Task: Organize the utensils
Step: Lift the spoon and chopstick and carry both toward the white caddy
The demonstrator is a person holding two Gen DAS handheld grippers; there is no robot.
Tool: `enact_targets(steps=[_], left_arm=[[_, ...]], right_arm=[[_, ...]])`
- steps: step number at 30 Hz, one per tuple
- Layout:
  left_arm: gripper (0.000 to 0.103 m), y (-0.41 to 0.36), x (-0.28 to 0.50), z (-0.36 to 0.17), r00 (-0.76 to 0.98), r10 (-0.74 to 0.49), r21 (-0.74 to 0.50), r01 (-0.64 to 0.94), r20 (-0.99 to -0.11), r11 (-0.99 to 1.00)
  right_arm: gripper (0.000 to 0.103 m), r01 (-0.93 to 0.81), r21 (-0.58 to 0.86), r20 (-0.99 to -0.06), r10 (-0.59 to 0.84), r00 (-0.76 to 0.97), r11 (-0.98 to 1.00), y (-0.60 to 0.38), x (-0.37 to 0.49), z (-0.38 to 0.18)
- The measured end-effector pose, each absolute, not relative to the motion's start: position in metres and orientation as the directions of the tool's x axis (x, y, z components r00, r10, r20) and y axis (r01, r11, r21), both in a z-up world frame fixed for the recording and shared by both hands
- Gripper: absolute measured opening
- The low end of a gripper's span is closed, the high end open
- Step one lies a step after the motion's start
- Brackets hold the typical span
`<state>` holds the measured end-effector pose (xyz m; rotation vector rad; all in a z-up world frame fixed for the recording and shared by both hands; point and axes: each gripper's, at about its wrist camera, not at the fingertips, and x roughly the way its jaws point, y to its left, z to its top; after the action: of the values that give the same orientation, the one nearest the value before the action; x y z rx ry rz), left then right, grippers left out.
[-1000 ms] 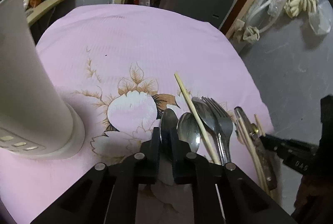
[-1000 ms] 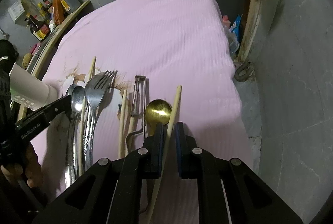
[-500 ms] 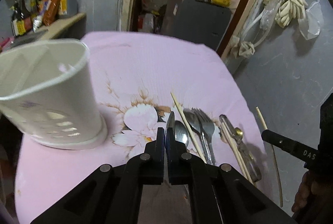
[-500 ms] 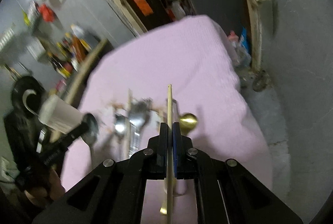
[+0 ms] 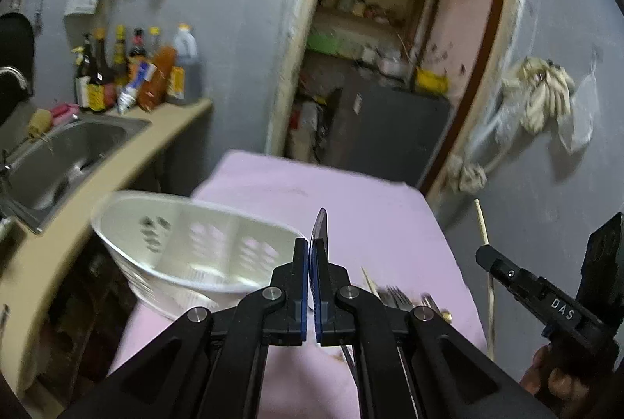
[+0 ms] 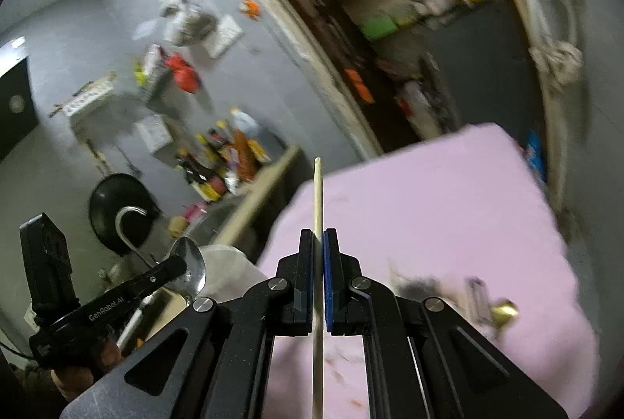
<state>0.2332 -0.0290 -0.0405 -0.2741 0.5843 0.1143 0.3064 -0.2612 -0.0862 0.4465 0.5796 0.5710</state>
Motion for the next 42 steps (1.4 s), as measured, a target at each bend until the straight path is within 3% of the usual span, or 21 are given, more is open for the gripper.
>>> enact_targets(steps=[11, 15, 23, 42], left_arm=[[0.002, 0.078, 0.229, 0.017, 0.893, 0.205, -0.222, -0.311, -0.400, 0.924], [0.002, 0.108, 0.239, 0.019, 0.891, 0.286, -0.216, -0.375, -0.353, 0.901], [0.002, 0.132, 0.265, -0.006, 0.863, 0.375, -0.163, -0.446, -0.338, 0.880], [0.003, 0.117, 0.272, -0.043, 0.862, 0.369, -0.114, -0.429, -0.349, 0.896]], right_arm=[[0.004, -0.495, 0.549, -0.124, 0.651, 0.749, 0.674, -0.155, 0.341, -0.013], [0.004, -0.480, 0.547, -0.078, 0.613, 0.786, 0.686, -0.126, 0.353, -0.008], [0.004, -0.411, 0.517, -0.090, 0.526, 0.846, 0.750, -0.093, 0.364, -0.035], [0.004, -0.394, 0.399, -0.151, 0.484, 0.862, 0.828, -0.084, 0.364, -0.055]])
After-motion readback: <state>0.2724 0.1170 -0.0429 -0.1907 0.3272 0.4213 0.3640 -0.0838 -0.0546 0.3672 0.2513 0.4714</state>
